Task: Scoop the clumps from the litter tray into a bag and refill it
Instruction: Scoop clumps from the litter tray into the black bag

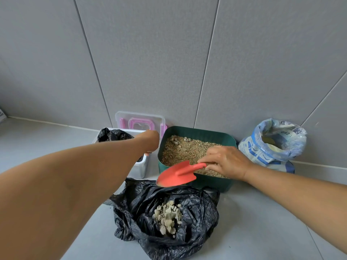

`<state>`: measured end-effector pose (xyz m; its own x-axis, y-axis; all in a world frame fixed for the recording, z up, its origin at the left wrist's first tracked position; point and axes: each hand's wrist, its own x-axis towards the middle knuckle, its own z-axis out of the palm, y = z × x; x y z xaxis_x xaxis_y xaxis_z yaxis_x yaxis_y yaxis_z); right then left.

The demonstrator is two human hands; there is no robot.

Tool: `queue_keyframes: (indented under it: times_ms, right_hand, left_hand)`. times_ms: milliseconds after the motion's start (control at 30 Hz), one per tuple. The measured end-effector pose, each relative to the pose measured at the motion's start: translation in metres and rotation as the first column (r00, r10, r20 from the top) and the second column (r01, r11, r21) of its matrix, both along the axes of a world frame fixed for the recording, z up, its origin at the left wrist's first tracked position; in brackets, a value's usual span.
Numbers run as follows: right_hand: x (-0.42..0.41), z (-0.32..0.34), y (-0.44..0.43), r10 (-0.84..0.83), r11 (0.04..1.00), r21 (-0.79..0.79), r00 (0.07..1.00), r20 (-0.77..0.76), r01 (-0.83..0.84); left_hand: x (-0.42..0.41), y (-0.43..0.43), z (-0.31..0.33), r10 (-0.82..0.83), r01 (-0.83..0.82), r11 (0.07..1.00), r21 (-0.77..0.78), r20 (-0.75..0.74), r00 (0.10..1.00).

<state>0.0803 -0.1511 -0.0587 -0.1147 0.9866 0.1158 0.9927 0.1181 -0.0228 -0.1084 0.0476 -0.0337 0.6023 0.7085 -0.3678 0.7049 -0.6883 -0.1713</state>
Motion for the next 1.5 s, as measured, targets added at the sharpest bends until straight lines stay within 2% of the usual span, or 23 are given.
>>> queue_keyframes:
  times_ms: [67,133,167,233,267,300,333,500,567,900,1133,1367,1500]
  right_hand:
    - [0.000,0.009,0.002,-0.081,0.997,-0.011,0.995,-0.060,0.080]
    - [0.003,0.012,0.004,-0.203,0.979,-0.059,0.974,-0.101,0.197]
    - [0.005,0.012,0.005,-0.269,0.961,-0.095,0.958,-0.103,0.260]
    - [0.006,0.012,0.007,-0.388,0.914,-0.165,0.917,-0.095,0.369]
    - [0.006,0.011,0.009,-0.423,0.895,-0.194,0.902,-0.084,0.402]
    - [0.006,0.009,0.011,-0.443,0.881,-0.219,0.893,-0.073,0.419]
    - [0.004,0.008,0.012,-0.452,0.874,-0.236,0.890,-0.068,0.426]
    - [-0.005,0.002,0.028,-0.478,0.855,-0.273,0.875,-0.081,0.441]
    - [-0.008,0.000,0.037,-0.478,0.856,-0.274,0.873,-0.099,0.438]
    - [-0.014,-0.011,0.058,-0.501,0.843,-0.320,0.847,-0.177,0.432]
    - [-0.010,-0.018,0.061,-0.535,0.828,-0.306,0.826,-0.177,0.471]
    - [-0.012,-0.021,0.064,-0.587,0.798,-0.280,0.793,-0.162,0.534]
    - [-0.010,-0.023,0.064,-0.593,0.793,-0.271,0.792,-0.142,0.545]
  left_hand:
    - [-0.002,-0.002,-0.002,-0.086,0.094,0.994,0.059,-0.132,0.988]
    - [-0.002,-0.003,-0.001,-0.077,0.082,0.996,0.041,-0.106,0.991]
    - [-0.003,-0.007,0.001,-0.047,0.048,0.999,0.015,-0.046,0.998]
    - [0.000,-0.006,-0.002,-0.087,0.088,0.996,0.012,-0.059,0.994]
    - [0.000,-0.008,-0.001,-0.041,0.041,0.999,-0.013,-0.002,0.999]
    - [0.002,-0.009,0.000,-0.061,0.061,0.998,-0.017,-0.014,0.998]
    - [0.003,-0.010,-0.002,-0.047,0.049,0.998,-0.030,0.043,0.998]
    - [0.013,-0.002,-0.013,-0.080,0.078,0.996,-0.042,-0.064,0.995]
    - [0.015,0.000,-0.016,-0.102,0.099,0.994,-0.049,-0.062,0.993]
    - [0.020,0.016,-0.034,0.011,-0.003,0.995,-0.101,0.073,0.997]
    - [0.025,0.015,-0.038,0.080,-0.068,0.992,-0.106,0.120,0.989]
    - [0.028,0.011,-0.030,0.024,-0.025,0.996,-0.091,-0.018,1.000]
    - [0.030,0.008,-0.026,0.042,-0.042,0.996,-0.080,-0.004,0.999]
